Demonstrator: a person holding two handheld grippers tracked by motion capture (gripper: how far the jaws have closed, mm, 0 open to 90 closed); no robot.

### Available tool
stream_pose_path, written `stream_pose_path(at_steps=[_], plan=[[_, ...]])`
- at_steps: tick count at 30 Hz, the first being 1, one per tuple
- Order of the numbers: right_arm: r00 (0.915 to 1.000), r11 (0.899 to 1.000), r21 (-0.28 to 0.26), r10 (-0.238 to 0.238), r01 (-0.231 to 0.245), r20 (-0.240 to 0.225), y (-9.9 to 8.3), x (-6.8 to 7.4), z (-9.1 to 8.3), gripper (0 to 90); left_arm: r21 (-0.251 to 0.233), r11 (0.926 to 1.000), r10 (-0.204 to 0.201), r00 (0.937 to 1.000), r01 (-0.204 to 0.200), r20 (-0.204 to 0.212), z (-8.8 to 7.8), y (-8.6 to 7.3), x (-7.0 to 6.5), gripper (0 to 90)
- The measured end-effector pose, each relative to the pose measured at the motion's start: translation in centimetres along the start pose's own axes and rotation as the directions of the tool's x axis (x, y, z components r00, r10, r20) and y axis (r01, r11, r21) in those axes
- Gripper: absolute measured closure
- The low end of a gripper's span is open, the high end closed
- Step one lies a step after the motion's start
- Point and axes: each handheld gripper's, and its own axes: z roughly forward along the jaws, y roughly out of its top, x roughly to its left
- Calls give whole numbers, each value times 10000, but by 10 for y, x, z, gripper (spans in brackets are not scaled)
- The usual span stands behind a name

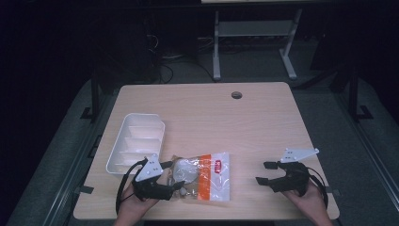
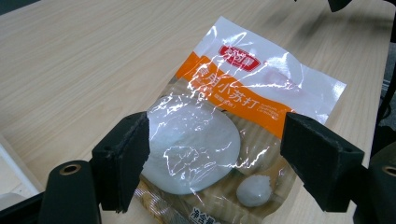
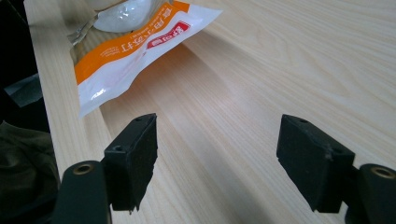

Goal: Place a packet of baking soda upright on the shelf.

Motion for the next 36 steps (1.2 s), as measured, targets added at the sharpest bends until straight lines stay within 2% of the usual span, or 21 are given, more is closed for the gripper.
stream_pose_path(at_steps=[8,13,29,31,33,36], plan=[[9999,9999,135,-34,36,-160,1,1,4,276,79,10000,33,10000,-33,31,1,0,-1,254],[9998,9999,108,-72,74,-158,1,2,4,275,198,9997,121,9999,-123,102,3,1,-2,307],[9998,9999,114,-24,26,-181,1,1,6,273,867,9958,304,9995,-312,98,12,5,-2,644],[9998,10000,86,8,-6,-201,2,1,6,273,1114,9930,372,9993,-381,102,14,6,-2,696],[9998,10000,76,22,-20,-210,2,1,6,272,1163,9923,423,9990,-433,118,15,6,-2,750],[9999,10000,33,66,-66,-148,2,2,6,253,1578,9861,492,9986,-517,199,21,7,-3,796]])
